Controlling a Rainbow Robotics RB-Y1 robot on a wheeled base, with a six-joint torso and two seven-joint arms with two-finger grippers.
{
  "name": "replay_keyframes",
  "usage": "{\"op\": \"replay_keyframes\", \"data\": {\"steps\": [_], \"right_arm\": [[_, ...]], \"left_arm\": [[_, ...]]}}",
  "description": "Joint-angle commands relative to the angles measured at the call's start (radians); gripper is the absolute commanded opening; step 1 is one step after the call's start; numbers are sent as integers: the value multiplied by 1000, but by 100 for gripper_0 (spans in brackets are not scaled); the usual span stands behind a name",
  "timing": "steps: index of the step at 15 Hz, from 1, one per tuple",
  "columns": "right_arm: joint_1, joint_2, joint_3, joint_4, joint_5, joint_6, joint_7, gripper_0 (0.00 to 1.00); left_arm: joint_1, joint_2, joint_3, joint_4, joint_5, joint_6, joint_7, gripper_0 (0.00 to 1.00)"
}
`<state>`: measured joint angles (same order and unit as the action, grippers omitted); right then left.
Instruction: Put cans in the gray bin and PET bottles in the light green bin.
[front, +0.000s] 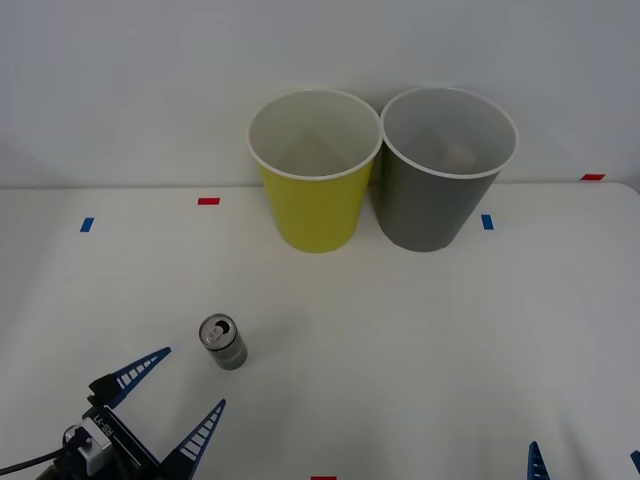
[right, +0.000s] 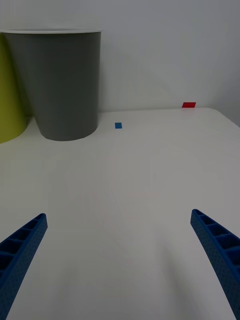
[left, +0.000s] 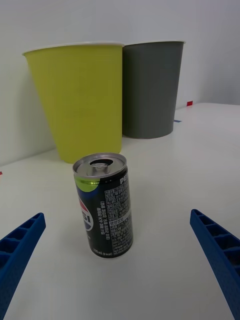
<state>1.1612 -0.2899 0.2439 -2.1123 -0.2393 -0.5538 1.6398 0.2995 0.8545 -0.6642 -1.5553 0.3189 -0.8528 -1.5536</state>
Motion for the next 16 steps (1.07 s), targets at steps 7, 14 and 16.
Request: {"op": "replay_keyframes", "data": {"steps": [7,14,16], "right_arm": [[0,0,0,0,0,0,0,100],[0,0,0,0,0,0,0,100],[0,0,0,0,0,0,0,100]], "left_arm": [[-174,-11,-101,78,98,41,6,100],[-200,-60,-118,93,126,81,6,100],[-229,-66,-147,107,152,81,3,100]]}}
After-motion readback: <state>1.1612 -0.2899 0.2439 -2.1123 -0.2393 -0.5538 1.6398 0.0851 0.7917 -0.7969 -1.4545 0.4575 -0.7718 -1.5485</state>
